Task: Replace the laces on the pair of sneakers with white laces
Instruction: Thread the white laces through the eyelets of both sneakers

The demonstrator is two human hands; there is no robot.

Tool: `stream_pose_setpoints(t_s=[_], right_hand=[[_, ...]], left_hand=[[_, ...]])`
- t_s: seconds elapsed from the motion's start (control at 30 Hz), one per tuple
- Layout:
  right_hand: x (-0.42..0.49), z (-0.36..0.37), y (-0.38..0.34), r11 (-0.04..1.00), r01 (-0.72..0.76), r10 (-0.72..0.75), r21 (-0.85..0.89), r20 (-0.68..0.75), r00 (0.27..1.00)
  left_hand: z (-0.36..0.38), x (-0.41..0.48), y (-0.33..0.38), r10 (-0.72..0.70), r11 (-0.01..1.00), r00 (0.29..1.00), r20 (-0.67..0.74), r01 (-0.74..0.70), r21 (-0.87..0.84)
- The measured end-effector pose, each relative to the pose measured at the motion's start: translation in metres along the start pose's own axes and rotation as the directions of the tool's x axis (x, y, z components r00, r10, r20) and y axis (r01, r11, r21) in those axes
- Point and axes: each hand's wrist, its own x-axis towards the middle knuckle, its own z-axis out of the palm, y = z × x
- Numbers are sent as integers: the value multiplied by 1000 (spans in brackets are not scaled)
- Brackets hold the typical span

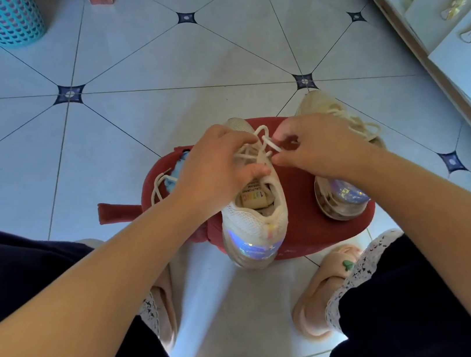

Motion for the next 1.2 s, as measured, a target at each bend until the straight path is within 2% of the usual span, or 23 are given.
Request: stream_pose_setpoints(t_s=[0.07,0.23,0.37,0.47,0.53,0.67,0.8,0.87,1.0,1.1,1.2], right_hand=[[0,-1,-2,1000,10,-11,24,50,999],[-2,-13,-2,999,-41,42,-21,41,998],[-10,-23,-12,974,-20,13,224,35,999],[-14,-22,-27,921,-22,-25,389,113,993],[-16,-19,-34,897,-21,-41,441,129,991],[-15,-7,-40,916,54,-72,397,32,997],[-7,11,-39,978,107,-124,178,86,988],[-5,14,-37,971,75,-98,225,92,991],[-8,13,-31,900,29,-57,435,50,997],[-9,15,-32,883,28,-24,469,-14,1000],[-8,18,-34,895,32,8,445,-88,996]], left_hand=[[-2,-5,-1,-12,1000,1000,-9,11,-22],[-9,-14,-3,-95,995,994,-55,93,-41],[-11,-16,-1,-139,986,988,-60,132,-99],[-6,-18,1,-149,984,988,-39,144,-108],[-6,-17,0,-140,985,989,-50,134,-108],[-6,-17,-2,-100,993,992,-72,96,-62],[-4,-19,-2,-81,993,984,-158,66,-97],[-5,-20,-2,-91,989,977,-191,67,-132],[-8,-20,-2,-147,978,972,-183,116,-172],[-9,-18,-3,-250,943,952,-176,199,-265],[-11,-18,-2,-366,858,920,-138,277,-433]])
